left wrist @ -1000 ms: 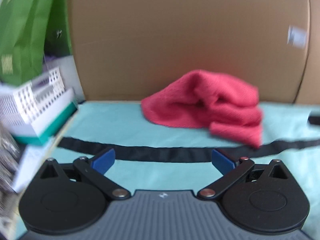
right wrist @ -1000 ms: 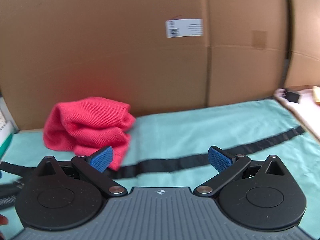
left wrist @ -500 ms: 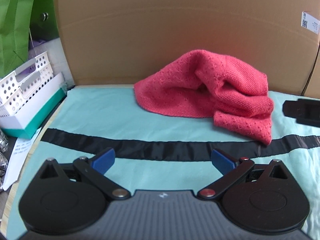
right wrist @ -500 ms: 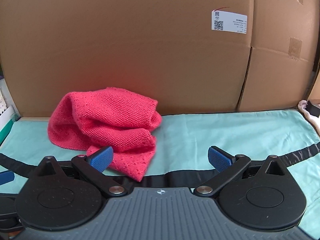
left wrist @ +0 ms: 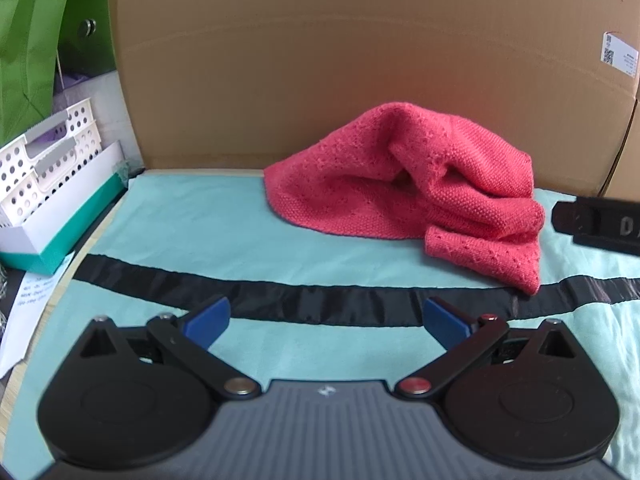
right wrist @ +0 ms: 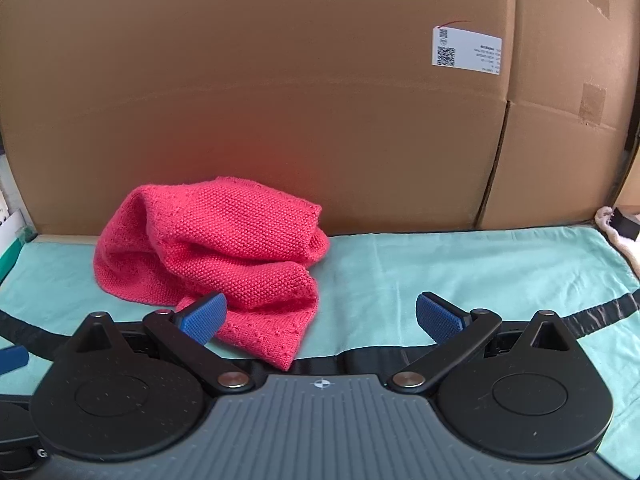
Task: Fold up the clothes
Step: 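Move both tools toward the crumpled red knitted sweater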
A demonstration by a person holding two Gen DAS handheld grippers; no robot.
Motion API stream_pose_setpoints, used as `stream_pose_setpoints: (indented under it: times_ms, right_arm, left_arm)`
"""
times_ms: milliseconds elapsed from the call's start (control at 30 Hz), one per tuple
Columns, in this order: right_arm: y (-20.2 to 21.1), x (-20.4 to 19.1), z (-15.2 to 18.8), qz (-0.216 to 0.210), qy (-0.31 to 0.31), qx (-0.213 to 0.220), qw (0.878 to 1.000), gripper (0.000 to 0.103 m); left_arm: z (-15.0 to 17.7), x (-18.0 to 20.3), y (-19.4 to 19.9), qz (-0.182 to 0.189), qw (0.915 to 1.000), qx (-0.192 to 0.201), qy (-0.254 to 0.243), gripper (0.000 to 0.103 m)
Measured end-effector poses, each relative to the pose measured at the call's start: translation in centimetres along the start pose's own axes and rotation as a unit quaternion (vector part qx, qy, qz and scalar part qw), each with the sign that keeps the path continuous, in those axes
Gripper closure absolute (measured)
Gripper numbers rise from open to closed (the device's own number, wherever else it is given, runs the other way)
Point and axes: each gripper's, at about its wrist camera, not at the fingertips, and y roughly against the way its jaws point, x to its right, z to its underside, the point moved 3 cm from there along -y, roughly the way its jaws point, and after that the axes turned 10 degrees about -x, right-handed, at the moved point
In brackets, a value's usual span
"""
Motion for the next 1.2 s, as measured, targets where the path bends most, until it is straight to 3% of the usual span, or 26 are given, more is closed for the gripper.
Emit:
stream_pose_setpoints:
  times_ms: [200, 767, 1200]
  right_arm:
    - [0.1, 0.6, 0.6, -0.007, -0.017, -0.007, 1.000, 0.000]
    - [4.6, 2.3, 3.5, 0.004, -0.028, 0.024, 0.999, 0.000]
    - [5.3, 2.1, 2.9, 0.016, -0.009, 0.046, 0.999, 0.000]
  left_arm:
    - [0.3, 0.2, 1.0, 0.000, 0.9999, 0.011, 0.002, 0.001]
    - [1.5, 1.7, 5.6, -0.006, 0.9984, 0.055, -0.007, 0.001]
    - [2.5, 1.3, 4.4, -0.007, 0.9993, 0.034, -0.013, 0.001]
